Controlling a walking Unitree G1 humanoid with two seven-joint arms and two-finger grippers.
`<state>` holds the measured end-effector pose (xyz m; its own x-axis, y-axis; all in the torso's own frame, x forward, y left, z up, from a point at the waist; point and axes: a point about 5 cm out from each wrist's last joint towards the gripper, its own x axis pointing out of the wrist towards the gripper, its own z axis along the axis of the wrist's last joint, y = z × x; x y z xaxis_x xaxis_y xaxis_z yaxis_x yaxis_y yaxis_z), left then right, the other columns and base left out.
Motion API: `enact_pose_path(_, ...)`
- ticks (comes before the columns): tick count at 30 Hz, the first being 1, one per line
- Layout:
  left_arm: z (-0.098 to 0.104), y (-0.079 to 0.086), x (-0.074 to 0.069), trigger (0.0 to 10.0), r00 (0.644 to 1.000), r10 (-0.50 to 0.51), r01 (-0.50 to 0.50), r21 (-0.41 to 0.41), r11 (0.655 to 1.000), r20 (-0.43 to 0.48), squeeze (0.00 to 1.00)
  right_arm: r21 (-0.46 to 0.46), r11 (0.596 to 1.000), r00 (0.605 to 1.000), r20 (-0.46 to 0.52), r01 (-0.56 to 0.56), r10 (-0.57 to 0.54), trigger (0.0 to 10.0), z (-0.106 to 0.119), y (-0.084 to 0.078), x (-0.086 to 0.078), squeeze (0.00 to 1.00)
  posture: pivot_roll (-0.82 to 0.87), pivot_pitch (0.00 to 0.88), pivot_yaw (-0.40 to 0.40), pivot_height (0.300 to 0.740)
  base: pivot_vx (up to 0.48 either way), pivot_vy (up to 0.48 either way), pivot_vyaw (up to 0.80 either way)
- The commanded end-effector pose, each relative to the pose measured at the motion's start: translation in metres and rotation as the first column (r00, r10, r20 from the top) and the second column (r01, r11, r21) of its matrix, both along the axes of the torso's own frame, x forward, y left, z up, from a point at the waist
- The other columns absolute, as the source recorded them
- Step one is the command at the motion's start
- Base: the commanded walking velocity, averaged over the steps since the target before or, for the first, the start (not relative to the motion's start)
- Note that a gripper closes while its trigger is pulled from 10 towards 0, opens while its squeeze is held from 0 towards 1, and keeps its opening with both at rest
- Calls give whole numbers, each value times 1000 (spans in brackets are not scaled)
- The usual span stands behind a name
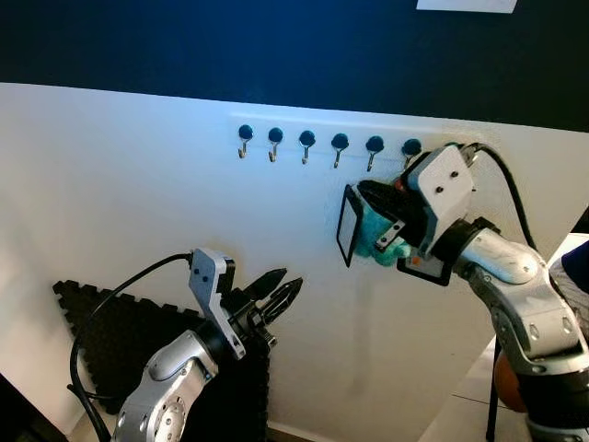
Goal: Hang keys on a hook
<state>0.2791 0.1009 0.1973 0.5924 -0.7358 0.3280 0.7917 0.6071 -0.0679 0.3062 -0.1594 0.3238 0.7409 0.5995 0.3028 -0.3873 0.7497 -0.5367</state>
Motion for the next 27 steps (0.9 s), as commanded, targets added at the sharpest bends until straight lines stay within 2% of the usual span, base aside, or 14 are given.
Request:
enact_pose_path(1,8,-2,-2,10000,999,-15,15,-10,1000,29,0,18,999,999,40,-35,34,10000,8,2,-5,0,7,117,10,740,0,0,0)
enact_pose_path(5,19,-6,0,10000,998,-11,14,-35,999,67,0,44,998,996,87,-42,38,10000,17,2,-8,0,7,115,12,740,0,0,0)
enact_pose_path(9,20,-6,1,10000,997,-13,16,-36,999,71,0,51,999,995,98,-17,12,10000,20,-1,-7,0,6,115,15,740,0,0,0)
enact_pose_path(27,15,-5,-1,10000,998,-25,26,-17,1000,55,0,33,995,993,56,99,-100,10000,16,-21,-4,0,2,110,18,740,0,0,0)
